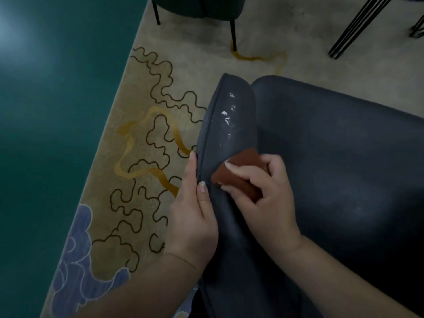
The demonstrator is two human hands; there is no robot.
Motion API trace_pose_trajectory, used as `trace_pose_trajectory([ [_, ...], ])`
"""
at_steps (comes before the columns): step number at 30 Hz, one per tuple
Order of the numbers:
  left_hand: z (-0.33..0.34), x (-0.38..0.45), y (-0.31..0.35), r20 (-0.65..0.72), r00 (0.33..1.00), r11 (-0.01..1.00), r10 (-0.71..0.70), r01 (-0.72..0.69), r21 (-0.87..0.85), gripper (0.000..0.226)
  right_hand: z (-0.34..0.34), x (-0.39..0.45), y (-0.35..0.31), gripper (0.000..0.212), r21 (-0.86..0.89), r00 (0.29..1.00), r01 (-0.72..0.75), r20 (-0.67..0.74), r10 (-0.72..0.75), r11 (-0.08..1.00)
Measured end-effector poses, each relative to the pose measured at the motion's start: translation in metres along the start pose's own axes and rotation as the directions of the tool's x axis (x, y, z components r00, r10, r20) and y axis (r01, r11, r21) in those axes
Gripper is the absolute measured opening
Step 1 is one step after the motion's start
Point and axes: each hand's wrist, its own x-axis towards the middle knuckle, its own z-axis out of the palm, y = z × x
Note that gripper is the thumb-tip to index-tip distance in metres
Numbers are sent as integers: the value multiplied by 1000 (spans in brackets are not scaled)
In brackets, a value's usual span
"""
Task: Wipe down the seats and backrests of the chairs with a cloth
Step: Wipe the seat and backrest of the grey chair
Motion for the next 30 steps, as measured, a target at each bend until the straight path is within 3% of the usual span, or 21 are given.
trace_pose_trajectory([
  [5, 0, -1, -2, -4, 999, 999, -35, 35, 15, 55, 13, 46, -7, 27, -37, 998, -38, -46, 37, 999],
  [8, 1, -2, -1, 0, 1000, 1000, -14, 14, -4, 55, 13, 28, -5, 28, -41, 995, -30, -92, 26, 999],
  [12, 0, -1, 1, 12, 1000, 1000, -28, 28, -6, 57, 8, 18, -4, 29, -13, 999, -2, -49, 1, 1000],
  [17, 0, 0, 2, 10, 999, 999, -35, 35, -30, 57, 20, 65, -3, 25, 23, 987, -103, -123, 105, 994],
  [21, 0, 0, 1, 16, 998, 997, -65, 65, -45, 60, 12, 35, 1, 28, 16, 998, -6, -67, 7, 1000],
  [27, 0, 1, 1, 25, 997, 996, -72, 73, -41, 59, 22, 91, 1, 23, 18, 987, -123, -99, 124, 992],
  [30, 1, -1, 0, 29, 996, 995, -80, 81, -50, 59, 20, 70, 4, 25, 22, 988, -100, -114, 102, 995],
])
